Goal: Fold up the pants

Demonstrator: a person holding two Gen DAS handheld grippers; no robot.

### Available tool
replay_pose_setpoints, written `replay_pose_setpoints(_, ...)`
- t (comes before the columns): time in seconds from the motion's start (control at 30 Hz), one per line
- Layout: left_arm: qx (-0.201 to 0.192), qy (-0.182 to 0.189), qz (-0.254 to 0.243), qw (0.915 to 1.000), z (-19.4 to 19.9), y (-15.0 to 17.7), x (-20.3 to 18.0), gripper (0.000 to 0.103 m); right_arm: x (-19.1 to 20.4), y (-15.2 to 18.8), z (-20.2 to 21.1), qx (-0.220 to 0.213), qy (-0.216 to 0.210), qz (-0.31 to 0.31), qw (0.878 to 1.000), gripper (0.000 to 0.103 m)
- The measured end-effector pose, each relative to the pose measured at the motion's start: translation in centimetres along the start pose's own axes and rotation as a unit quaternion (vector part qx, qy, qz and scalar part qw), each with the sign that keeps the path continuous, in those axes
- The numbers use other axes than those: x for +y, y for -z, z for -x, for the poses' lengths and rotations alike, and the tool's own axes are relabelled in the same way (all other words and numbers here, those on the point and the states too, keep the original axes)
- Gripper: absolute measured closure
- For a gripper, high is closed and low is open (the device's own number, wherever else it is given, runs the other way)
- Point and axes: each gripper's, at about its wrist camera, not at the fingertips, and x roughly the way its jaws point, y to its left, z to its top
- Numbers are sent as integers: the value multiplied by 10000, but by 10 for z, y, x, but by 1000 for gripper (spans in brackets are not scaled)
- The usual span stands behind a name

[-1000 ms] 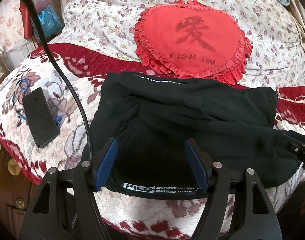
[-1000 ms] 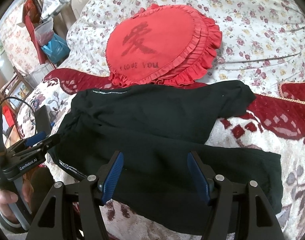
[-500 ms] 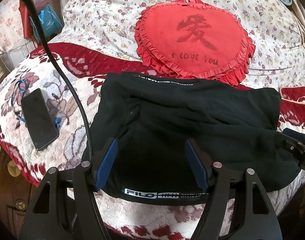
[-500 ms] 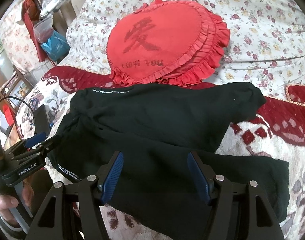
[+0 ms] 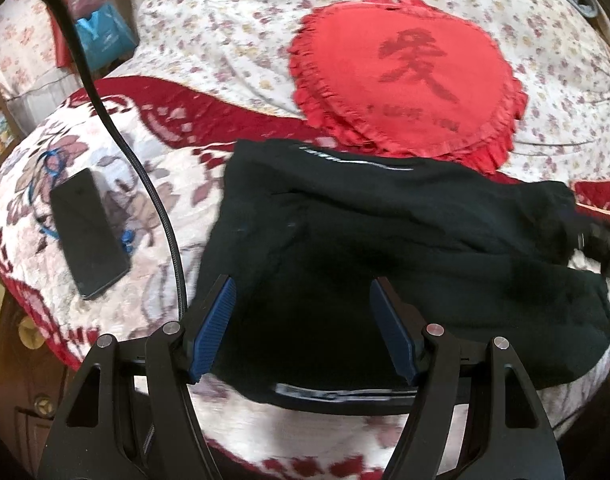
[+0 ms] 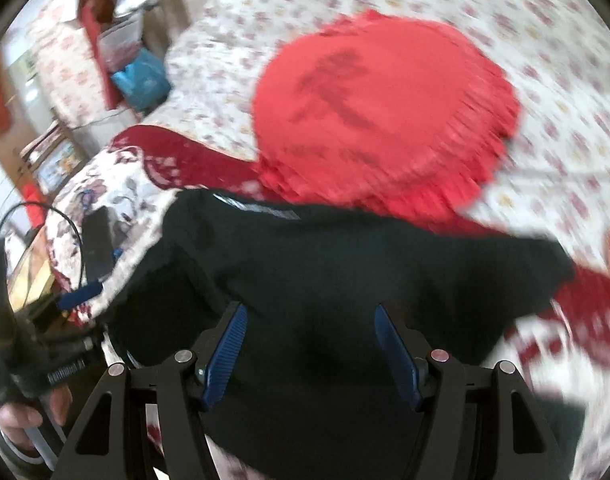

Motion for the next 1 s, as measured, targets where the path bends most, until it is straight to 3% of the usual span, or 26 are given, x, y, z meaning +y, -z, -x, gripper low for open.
replay_pose_setpoints(0.23, 167, -266, 327, 9990, -23, 1, 43, 33, 41, -65, -87, 367, -599, 624, 9956, 39)
replay_pose_setpoints(0.4, 331, -221, 492, 9980, -46, -3, 60, 33, 81, -100, -156, 841, -995, 1266, 9834, 39)
replay_pose_setpoints(0.53, 396, -154, 487, 9979, -57, -3, 63, 33, 98, -115, -203, 1169, -922, 1868, 9711, 39)
replay_pose_setpoints(0.63, 433, -90, 544, 9975, -62, -3, 65, 33, 95, -110, -231, 1535, -1128, 1919, 9627, 39)
replay_pose_setpoints(0.67, 447, -61, 591, 9972, -65, -4, 66, 33, 90, -110, -233, 1491, -1268, 1789, 9642, 40)
replay_pose_setpoints(0.7, 464, -32, 640, 9969, -66, -3, 68, 33, 82, -112, -234, 1407, -1458, 1543, 9670, 56)
replay_pose_setpoints(0.77, 475, 19, 731, 9962, -68, -4, 71, 33, 71, -114, -237, 1373, -1734, 956, 9705, 64)
replay_pose_setpoints(0.83, 478, -1, 723, 9962, -67, -5, 71, 33, 74, -112, -232, 1294, -1675, 949, 9727, 71)
replay_pose_setpoints(0.87, 462, -64, 679, 9966, -65, -6, 70, 33, 78, -111, -227, 1251, -1649, 1011, 9731, 83)
replay_pose_setpoints(1.0, 325, -335, 637, 9969, -52, -5, 78, 33, 78, -120, -191, 812, -1675, 808, 9792, 88)
